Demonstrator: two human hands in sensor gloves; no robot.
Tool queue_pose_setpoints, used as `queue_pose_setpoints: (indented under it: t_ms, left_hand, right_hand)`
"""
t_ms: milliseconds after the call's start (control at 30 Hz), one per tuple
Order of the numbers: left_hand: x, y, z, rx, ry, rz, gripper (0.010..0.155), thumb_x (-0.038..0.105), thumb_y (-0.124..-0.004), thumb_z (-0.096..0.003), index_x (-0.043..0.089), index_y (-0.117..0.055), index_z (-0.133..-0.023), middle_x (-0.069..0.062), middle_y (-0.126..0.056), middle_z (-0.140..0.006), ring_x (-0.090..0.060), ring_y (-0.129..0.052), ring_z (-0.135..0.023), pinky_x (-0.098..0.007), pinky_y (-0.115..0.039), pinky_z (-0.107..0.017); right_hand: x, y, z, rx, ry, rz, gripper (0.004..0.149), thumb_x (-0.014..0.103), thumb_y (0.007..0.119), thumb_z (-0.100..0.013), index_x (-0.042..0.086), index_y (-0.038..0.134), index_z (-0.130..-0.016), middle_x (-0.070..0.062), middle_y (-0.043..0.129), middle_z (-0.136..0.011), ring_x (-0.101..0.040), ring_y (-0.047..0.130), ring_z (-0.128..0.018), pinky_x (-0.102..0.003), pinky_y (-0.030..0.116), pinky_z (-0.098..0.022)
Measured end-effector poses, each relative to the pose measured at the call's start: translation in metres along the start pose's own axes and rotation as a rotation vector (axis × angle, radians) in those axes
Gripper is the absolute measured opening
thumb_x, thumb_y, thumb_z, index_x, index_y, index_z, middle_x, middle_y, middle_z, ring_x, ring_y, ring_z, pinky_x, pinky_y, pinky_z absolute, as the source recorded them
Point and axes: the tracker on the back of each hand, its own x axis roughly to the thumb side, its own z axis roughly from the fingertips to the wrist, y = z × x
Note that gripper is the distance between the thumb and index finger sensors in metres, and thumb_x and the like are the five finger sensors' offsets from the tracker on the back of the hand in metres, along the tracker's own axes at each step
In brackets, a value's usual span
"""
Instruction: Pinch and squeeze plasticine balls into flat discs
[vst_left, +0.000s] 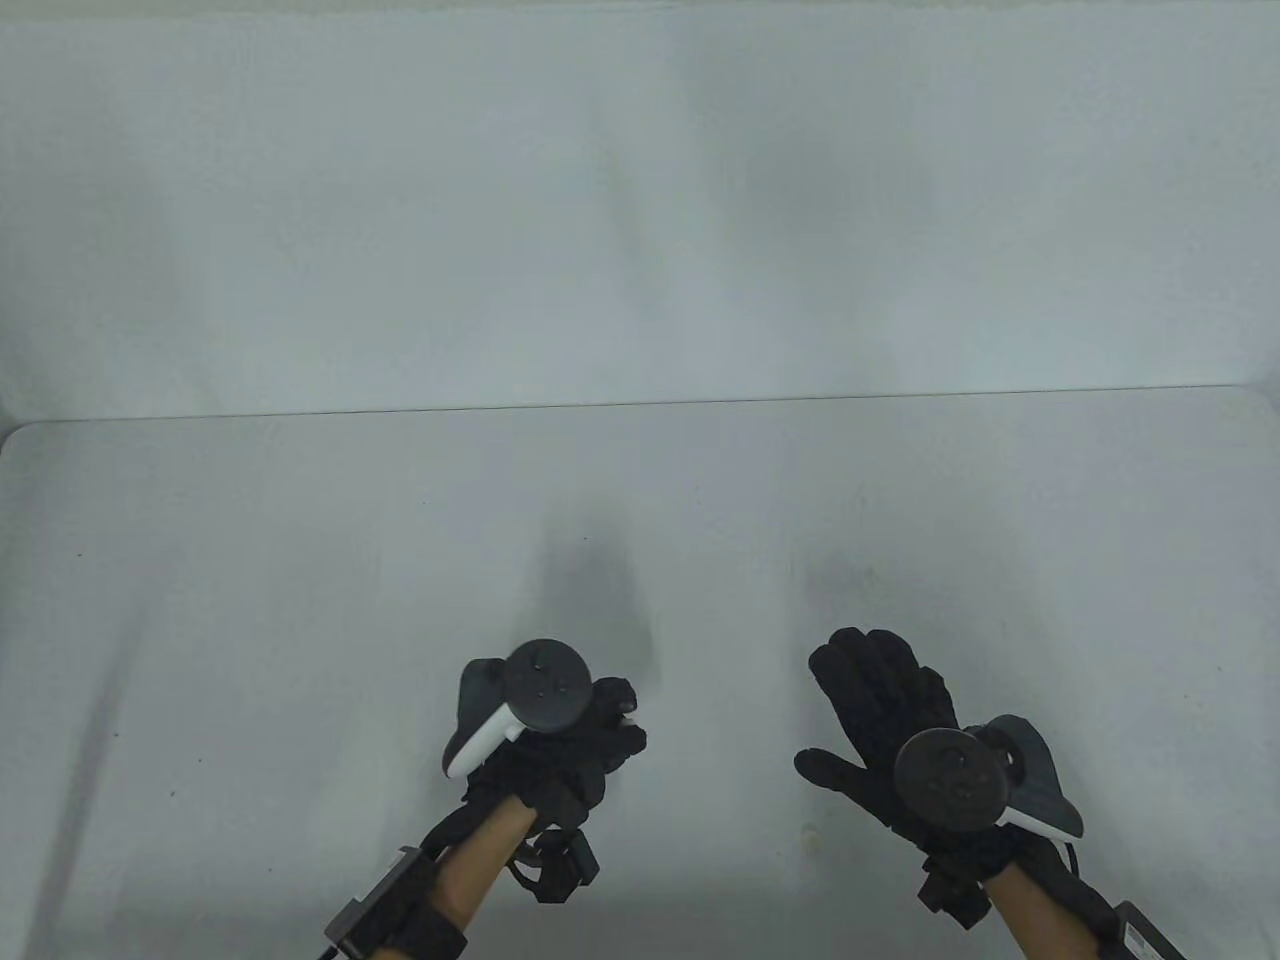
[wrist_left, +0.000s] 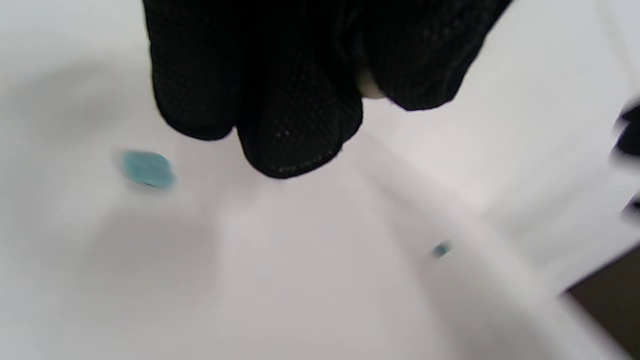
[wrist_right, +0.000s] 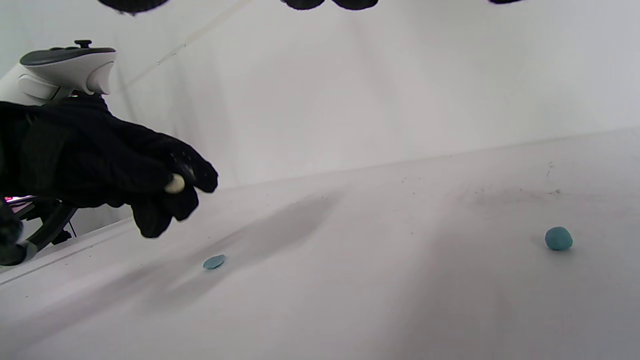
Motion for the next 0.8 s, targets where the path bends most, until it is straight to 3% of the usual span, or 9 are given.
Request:
queue_pose_setpoints:
  t_ms: [133,400,733,800]
  left_hand:
    - [-0.017,0.011,0.01,-0.028,-0.026,0.457,0.056,0.03,-0.074,-0.0532,0.001,-0.071,-0.1,-0.016,-0.086,-0.085,-0.025,-0.101,-0.062,-0.046,-0.083,-0.056]
    - [-0.053,0.011,0.023,0.007,0.013,0.797,0.05,0.033,-0.071,-0.0539,0.003,-0.078,-0.093,-0.02,-0.091,-0.083,-0.028,-0.106,-0.063,-0.045,-0.087,-0.054]
    - [-0.064,0.017,0.026,0.139,0.03,0.765,0.044,0.028,-0.071,-0.052,0.007,-0.082,-0.089,-0.01,-0.099,-0.073,-0.016,-0.112,-0.054,-0.034,-0.094,-0.052]
    - [-0.065,0.015,0.025,0.101,0.048,0.784,0.044,0.027,-0.07,-0.0528,0.006,-0.081,-0.09,-0.011,-0.097,-0.075,-0.018,-0.111,-0.056,-0.036,-0.092,-0.053]
  right_hand:
    - [0.0,0.0,0.0,0.002,0.006,0.003,0.084,0.066,0.051,-0.055,0.012,0.034,-0.116,-0.02,0.032,-0.123,-0.054,0.035,-0.11,-0.075,0.046,-0.069]
    - [-0.002,0.0,0.0,0.006,0.014,-0.005,0.084,0.066,0.051,-0.055,0.012,0.034,-0.116,-0.02,0.032,-0.123,-0.054,0.035,-0.11,-0.075,0.046,-0.069]
    - [-0.002,0.0,-0.001,0.016,0.022,-0.007,0.084,0.066,0.051,-0.055,0.012,0.033,-0.116,-0.02,0.032,-0.123,-0.054,0.035,-0.11,-0.075,0.047,-0.069]
    - [-0.002,0.0,-0.001,0.018,0.023,-0.012,0.084,0.066,0.051,-0.055,0.012,0.033,-0.116,-0.02,0.032,-0.123,-0.055,0.035,-0.11,-0.075,0.046,-0.069]
